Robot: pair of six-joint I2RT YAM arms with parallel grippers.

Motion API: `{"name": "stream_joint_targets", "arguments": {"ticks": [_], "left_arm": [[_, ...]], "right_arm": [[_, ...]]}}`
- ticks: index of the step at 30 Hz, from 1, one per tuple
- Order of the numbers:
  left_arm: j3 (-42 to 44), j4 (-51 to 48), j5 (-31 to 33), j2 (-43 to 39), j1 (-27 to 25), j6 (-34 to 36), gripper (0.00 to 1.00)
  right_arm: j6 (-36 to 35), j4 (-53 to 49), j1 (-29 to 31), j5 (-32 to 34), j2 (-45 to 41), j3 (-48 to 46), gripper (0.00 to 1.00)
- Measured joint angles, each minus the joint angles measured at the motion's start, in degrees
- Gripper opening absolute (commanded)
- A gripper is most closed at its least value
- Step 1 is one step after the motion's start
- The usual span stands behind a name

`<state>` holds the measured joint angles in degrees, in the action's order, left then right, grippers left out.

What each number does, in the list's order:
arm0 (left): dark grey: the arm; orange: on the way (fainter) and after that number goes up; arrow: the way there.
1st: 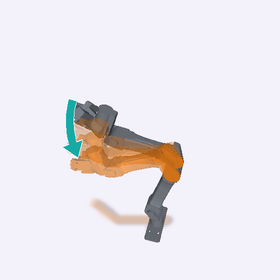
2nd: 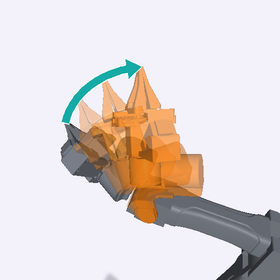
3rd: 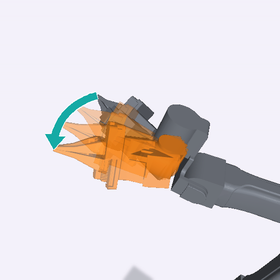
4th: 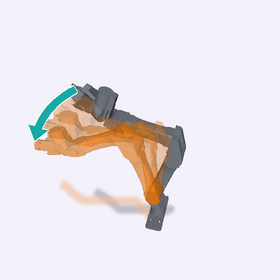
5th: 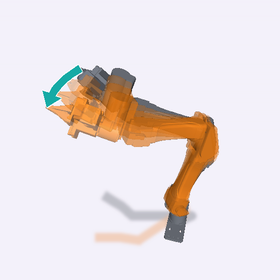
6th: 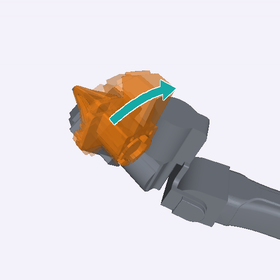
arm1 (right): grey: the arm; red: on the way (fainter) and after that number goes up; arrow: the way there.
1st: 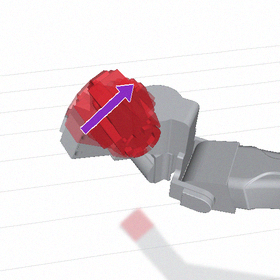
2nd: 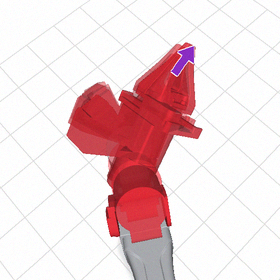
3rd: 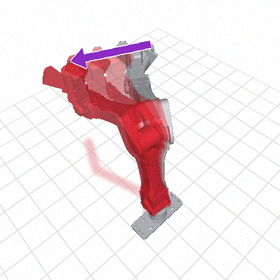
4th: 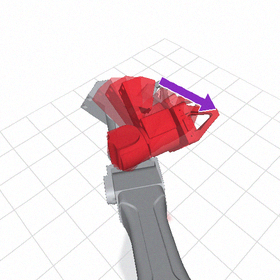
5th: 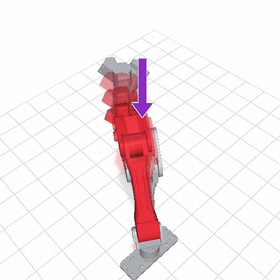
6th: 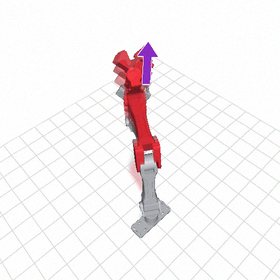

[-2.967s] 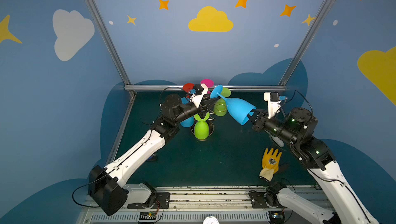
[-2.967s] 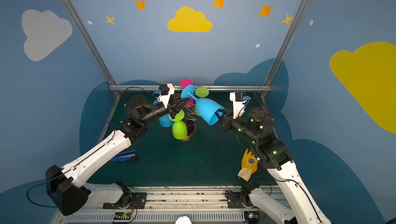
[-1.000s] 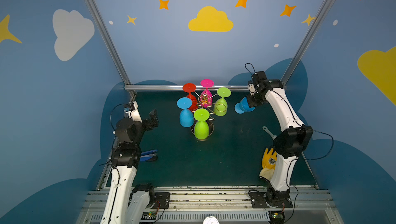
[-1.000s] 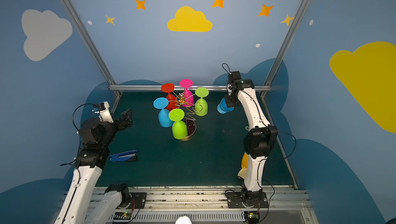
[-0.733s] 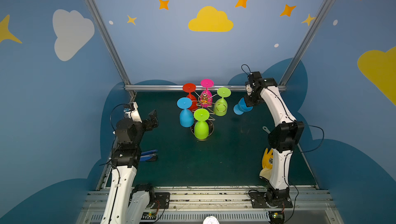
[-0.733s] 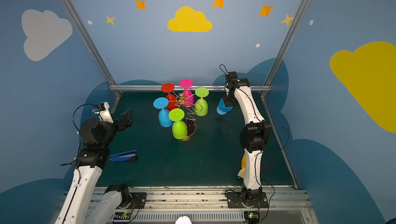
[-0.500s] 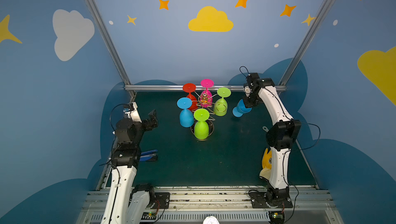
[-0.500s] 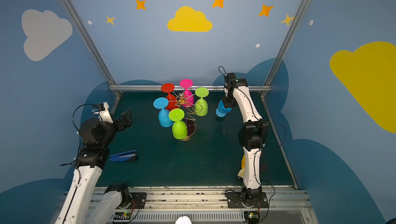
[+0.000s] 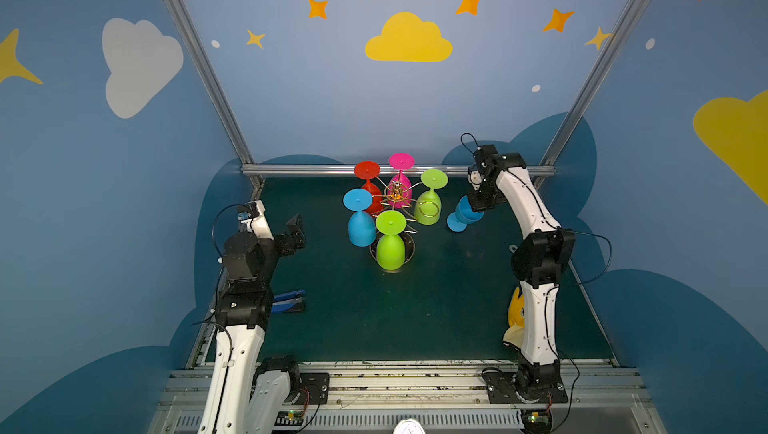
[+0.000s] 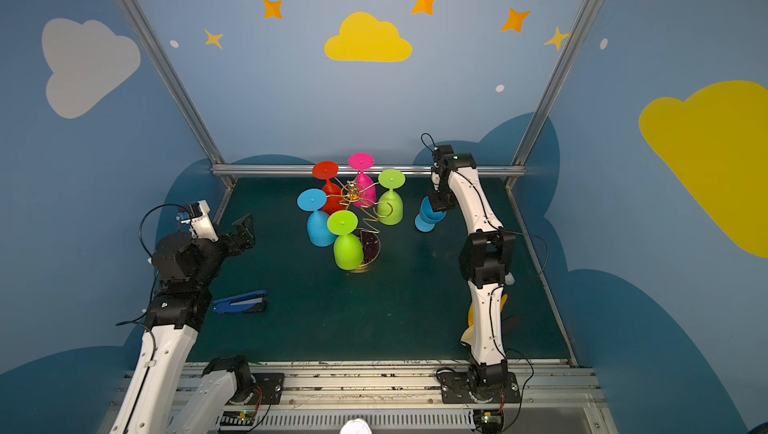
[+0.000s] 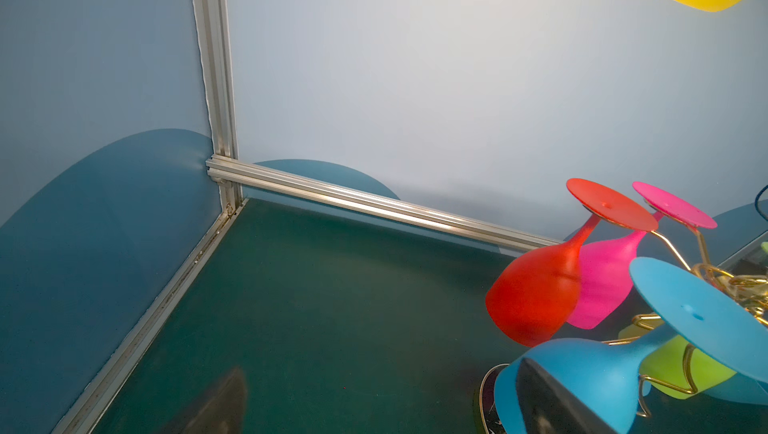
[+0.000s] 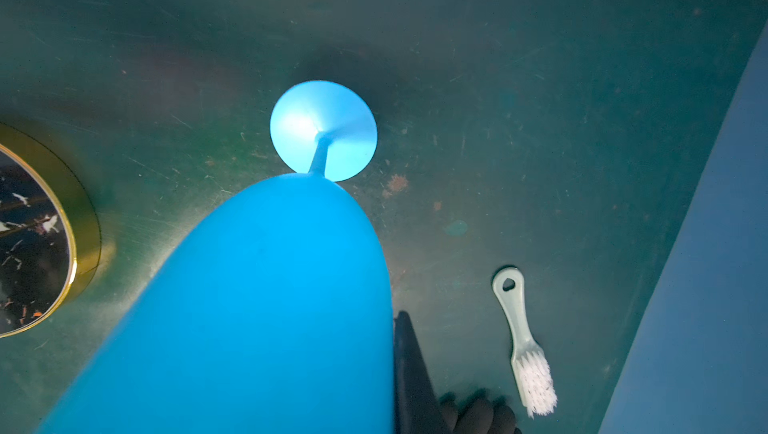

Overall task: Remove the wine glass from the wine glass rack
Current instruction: 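Lower the light blue glass upright onto the table beside the rack, then open the right gripper and lift it away from the standing glass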

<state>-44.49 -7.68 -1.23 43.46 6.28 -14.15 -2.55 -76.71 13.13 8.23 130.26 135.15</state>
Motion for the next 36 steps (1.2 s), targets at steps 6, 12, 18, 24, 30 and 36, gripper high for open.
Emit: {"name": "stream_joint_targets", "arguments": {"ticks": [6, 12, 18, 24, 30, 36], "left_arm": [[0.04, -0.04, 0.63, -0.09, 0.00, 0.00, 1.00], [0.04, -0.02, 0.90, -0.09, 0.09, 0.00, 1.00], [0.04, -0.04, 1.03, -0.09, 0.09, 0.00, 1.00], [0.13, -0.02, 1.05, -0.09, 0.11, 0.00, 1.00], [0.26, -0.07, 1.20, -0.24, 0.11, 0.00, 1.00], [0.76, -0.11, 1.29, -0.57, 0.11, 0.00, 1.00]], "right_arm": [[-0.13, -0.87, 0.00, -0.68, 1.86, 2.71, 0.23], [0.57, -1.20, -0.09, -2.05, 2.05, 4.31, 0.31], [1.51, -1.18, -0.76, -4.61, 2.03, 5.73, 0.38], [3.15, -0.59, -2.34, -7.56, 1.95, 5.75, 0.40], [5.18, 1.62, -3.54, -9.84, -0.70, 4.74, 0.42], [7.17, 6.03, -3.69, -11.08, -8.81, -0.28, 0.42]]}}
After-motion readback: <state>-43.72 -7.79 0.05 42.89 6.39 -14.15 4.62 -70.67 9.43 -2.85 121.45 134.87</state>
